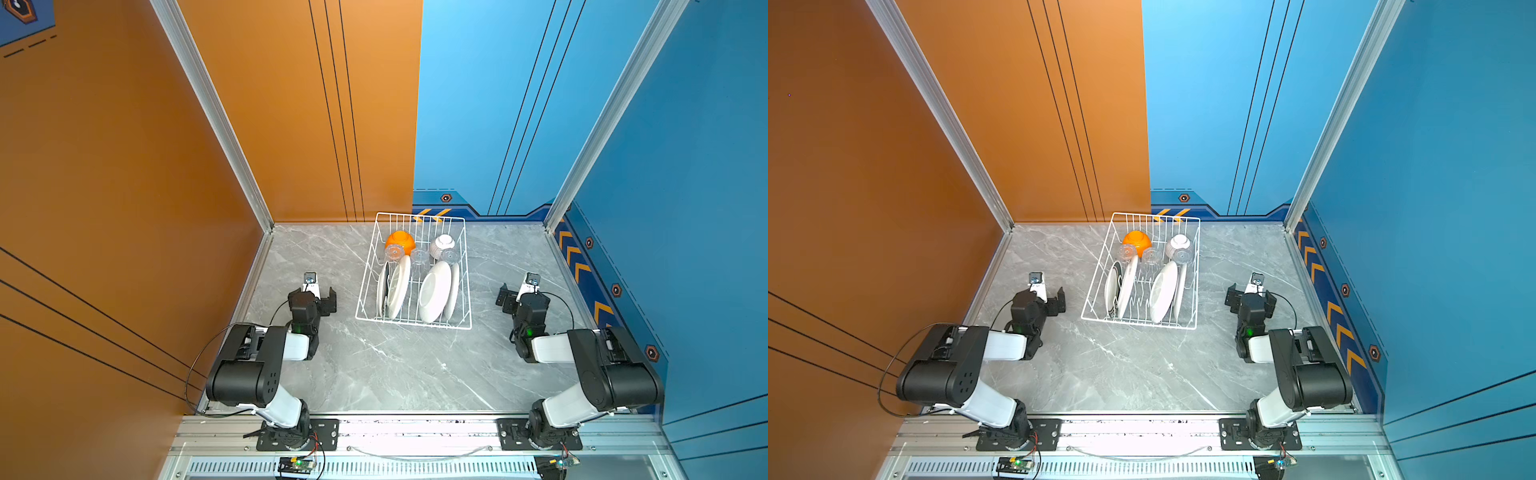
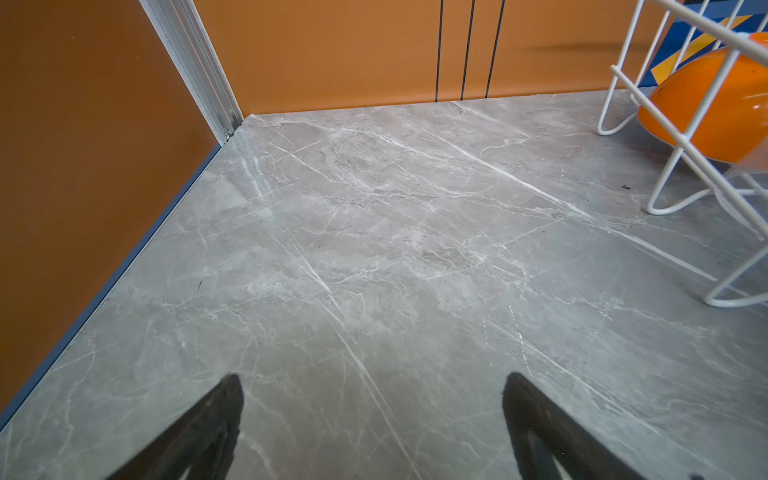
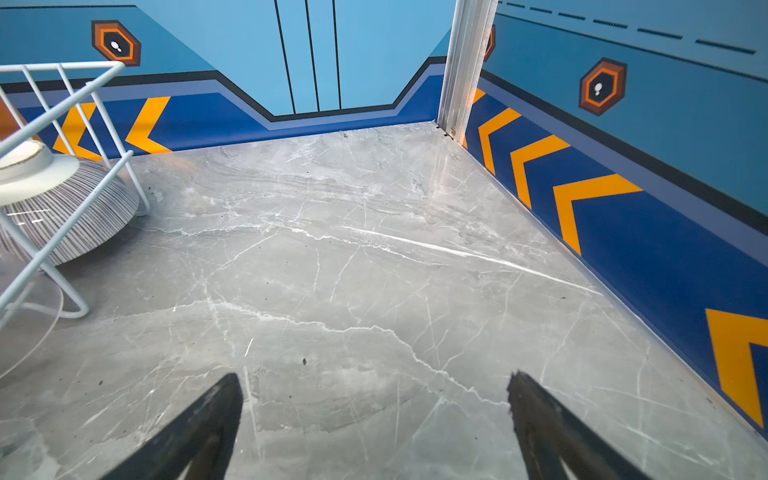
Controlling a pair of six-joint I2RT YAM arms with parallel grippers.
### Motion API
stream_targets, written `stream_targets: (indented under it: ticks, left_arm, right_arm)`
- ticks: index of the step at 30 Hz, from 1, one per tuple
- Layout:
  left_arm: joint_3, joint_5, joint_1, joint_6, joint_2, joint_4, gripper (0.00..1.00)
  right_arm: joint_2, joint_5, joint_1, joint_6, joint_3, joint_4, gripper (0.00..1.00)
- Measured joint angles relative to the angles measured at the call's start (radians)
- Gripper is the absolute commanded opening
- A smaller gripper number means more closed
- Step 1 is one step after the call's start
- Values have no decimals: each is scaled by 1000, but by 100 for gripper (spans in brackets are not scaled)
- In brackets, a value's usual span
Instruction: Unload the mixed dishes from the dish rack
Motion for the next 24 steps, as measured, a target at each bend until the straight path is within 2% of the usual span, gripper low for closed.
stream_targets:
  ticks: [24]
  left_arm:
    - [0,36,24,-11,0,0,98]
  right_arm:
    - [0,-27,-19,0,0,0,100]
